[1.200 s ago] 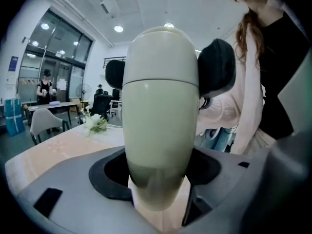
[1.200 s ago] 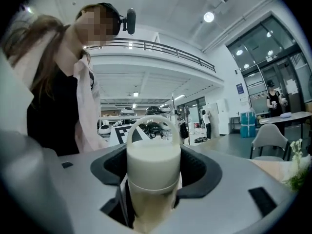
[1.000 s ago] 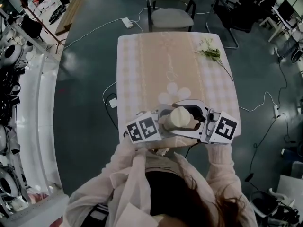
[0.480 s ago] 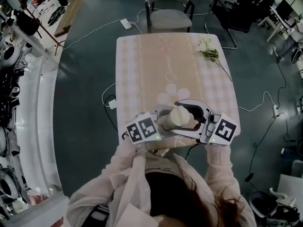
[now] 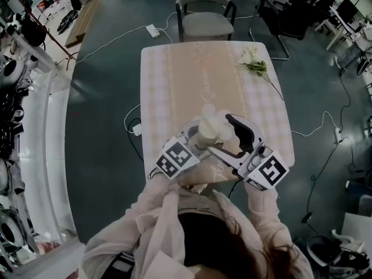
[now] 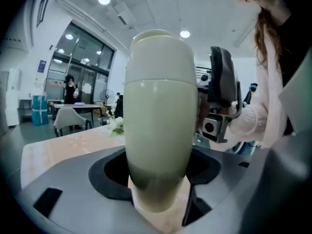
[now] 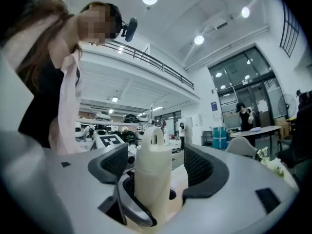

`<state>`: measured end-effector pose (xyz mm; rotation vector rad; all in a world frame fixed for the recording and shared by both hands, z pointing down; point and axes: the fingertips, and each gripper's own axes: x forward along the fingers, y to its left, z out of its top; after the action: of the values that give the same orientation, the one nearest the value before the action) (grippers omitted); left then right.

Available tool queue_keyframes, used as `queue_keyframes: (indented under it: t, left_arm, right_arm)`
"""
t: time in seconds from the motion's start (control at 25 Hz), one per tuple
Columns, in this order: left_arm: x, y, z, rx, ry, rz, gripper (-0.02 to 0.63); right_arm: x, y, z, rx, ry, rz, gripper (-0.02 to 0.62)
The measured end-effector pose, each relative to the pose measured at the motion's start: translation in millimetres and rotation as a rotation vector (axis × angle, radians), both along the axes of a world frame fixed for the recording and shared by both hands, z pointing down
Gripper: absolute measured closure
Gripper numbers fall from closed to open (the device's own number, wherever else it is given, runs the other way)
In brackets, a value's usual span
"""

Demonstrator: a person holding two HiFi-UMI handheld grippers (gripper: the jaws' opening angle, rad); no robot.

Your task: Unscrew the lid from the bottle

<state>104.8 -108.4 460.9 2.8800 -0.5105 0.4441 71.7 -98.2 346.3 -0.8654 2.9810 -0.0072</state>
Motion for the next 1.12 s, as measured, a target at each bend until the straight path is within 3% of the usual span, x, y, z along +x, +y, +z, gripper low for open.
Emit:
queue_keyframes:
  t: [0.2,0.36,0.56,0.88,1.12]
  left_arm:
    - [-10,-19,2,0.008,-0.009,-0.154,0.290]
    - [-15,-24,5,0.016,-0.027,-0.220,0.290]
    - [-24,-30,12,-0.016,-0.035,-0.293,0.290]
    - [-22,-28,25,0.006,-0.097,-0.288,0.290]
    - [-18,-22,27,0.009,-0.114,-0.252,0.290]
  right_arm:
    - [0,-8,-2,-0.027,-0.013,0.147,0.264]
    - [-5,-10,4,-0.078,-0.024,0.208,0.278]
    - [-10,-18,18,-0.138,0.043,0.295,0.282]
    - [-17,-25,32,-0.204,0.057,0.293,0.284]
    - [-15,-25,33,-0.197,0.072,0.284,0.330]
